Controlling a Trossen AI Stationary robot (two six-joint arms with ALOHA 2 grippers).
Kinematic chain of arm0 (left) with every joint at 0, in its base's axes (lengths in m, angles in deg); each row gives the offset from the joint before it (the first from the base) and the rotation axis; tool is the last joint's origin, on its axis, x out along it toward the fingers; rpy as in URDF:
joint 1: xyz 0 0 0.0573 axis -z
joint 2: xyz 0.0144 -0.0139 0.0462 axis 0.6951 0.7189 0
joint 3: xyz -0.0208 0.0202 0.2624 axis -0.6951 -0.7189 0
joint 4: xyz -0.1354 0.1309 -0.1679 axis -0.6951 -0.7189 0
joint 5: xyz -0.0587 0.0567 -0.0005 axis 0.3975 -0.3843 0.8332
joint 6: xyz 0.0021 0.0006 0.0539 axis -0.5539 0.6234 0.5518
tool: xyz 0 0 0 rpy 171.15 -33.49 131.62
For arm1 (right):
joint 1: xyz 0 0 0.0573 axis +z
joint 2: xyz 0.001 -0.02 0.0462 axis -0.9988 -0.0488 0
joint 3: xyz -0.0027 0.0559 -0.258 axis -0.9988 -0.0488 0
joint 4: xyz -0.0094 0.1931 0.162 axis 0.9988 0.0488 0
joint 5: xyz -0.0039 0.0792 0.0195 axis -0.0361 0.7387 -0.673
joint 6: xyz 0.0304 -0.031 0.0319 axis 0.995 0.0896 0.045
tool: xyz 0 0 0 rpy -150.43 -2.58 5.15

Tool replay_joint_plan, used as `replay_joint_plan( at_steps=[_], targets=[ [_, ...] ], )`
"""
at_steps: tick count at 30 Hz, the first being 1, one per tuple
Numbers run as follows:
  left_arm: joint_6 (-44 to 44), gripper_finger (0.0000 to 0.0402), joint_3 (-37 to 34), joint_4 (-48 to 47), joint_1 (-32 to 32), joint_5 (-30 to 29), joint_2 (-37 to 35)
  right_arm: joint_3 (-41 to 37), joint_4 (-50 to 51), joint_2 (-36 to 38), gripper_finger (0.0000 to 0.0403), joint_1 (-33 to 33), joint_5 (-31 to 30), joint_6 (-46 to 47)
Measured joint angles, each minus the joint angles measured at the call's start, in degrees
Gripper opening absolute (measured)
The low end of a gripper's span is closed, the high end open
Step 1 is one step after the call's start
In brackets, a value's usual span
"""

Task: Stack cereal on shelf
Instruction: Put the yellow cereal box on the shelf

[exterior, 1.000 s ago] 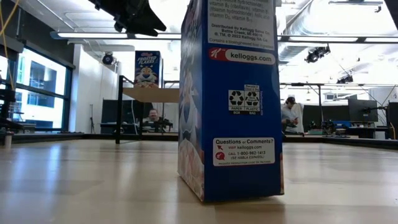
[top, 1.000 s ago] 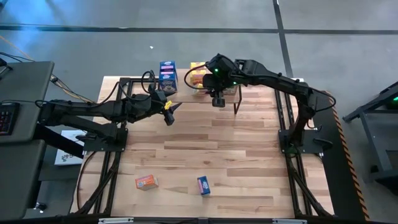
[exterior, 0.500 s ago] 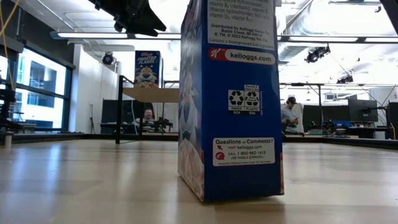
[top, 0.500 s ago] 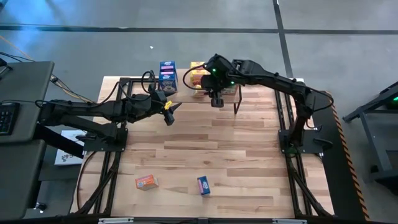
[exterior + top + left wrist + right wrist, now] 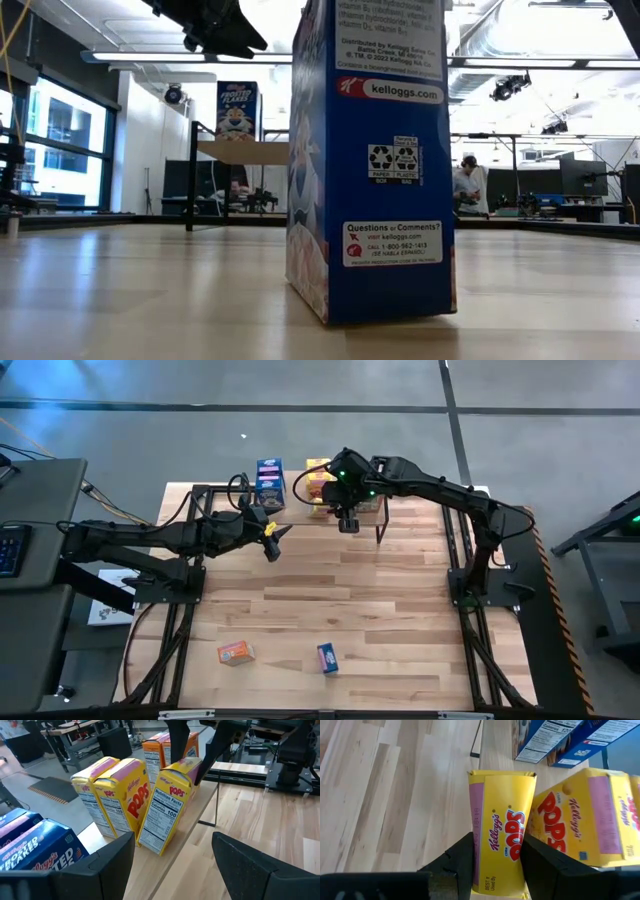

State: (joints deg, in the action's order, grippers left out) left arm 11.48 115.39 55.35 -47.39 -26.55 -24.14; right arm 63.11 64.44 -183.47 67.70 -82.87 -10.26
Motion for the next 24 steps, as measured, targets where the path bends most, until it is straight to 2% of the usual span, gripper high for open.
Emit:
replay_joint_plan(
  at_steps=[10,24],
  targets=[
    [0.00,0.0255,0.00,0.00,0.02,0.00,0.00,0.02,0.11,0.00,0.0136,0.00,0.00,0.37],
    [0.00,0.0255,0.00,0.00,0.02,-0.01,0.00,0.02,-1.62,-0.17,0.0190,-0.02,-0.59,1.34]
  ],
)
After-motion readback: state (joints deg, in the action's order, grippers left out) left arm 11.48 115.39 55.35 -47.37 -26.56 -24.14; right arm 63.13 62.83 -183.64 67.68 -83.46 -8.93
